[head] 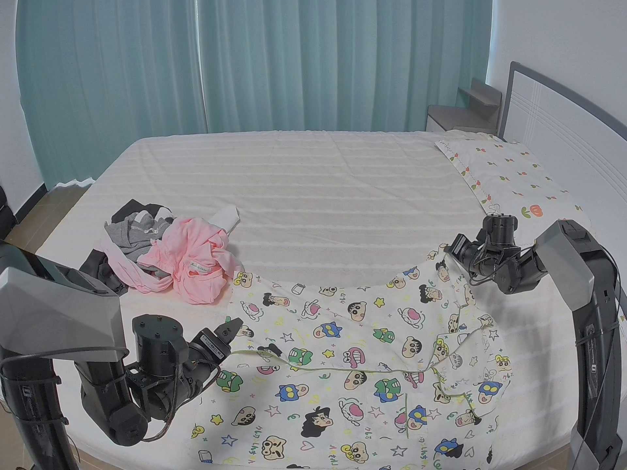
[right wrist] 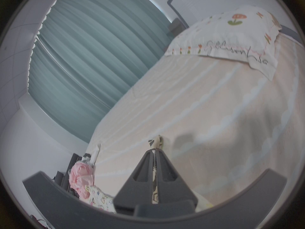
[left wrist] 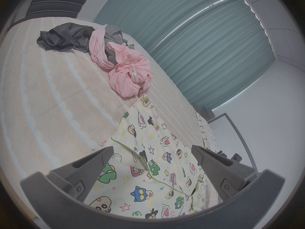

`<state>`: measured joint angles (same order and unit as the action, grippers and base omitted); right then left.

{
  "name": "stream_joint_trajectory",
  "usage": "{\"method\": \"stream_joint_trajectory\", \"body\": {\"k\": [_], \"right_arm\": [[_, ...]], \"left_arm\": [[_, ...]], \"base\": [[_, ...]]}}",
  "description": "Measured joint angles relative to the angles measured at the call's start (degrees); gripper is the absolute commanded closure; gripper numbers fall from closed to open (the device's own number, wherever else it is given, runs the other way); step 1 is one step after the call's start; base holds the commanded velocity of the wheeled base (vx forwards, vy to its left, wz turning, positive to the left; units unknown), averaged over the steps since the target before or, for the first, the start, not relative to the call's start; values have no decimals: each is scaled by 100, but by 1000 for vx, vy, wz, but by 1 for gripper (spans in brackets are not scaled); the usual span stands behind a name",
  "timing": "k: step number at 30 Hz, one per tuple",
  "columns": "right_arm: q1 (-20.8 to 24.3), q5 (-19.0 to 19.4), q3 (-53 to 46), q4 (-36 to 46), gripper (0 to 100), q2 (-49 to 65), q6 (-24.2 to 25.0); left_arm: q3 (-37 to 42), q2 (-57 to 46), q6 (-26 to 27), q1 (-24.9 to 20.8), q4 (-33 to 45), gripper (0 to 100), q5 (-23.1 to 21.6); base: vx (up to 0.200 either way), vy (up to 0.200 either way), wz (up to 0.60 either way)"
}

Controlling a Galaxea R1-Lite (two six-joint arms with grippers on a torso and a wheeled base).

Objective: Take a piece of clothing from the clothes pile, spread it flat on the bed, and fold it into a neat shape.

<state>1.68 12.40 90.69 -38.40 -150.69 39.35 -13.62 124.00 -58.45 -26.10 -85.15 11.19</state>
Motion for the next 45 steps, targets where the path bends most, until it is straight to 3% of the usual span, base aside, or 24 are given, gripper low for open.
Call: {"method": "stream_joint_trajectory", "body": {"k": [10, 11, 20, 28, 34, 39, 45], "right_arm": [[-21, -55, 30, -178, 100, -72, -32], [-30, -55, 41, -235, 0, -77, -32], [-67, -213, 52, -438, 0, -140, -35], [-247, -143, -113, -82, 0, -133, -145], [-341, 295, -328, 13, 0, -133, -290], [-474, 1089, -772, 20, 0, -59, -556], [-581, 1269, -1070, 28, 0, 5, -820]], "left_arm": [[-2, 28, 2, 0, 0, 0, 5], [-5, 30, 5, 0, 2, 0, 2], [-18, 37, 2, 0, 0, 0, 13], [-16, 41, 2, 6, 2, 0, 11], [-27, 56, 2, 6, 2, 0, 11], [-33, 85, 2, 6, 0, 0, 7], [-41, 113, 2, 4, 0, 0, 5]], "base": [[0, 0, 0], [0, 0, 0], [0, 0, 0], [0, 0, 0], [0, 0, 0], [0, 0, 0], [0, 0, 0]]}}
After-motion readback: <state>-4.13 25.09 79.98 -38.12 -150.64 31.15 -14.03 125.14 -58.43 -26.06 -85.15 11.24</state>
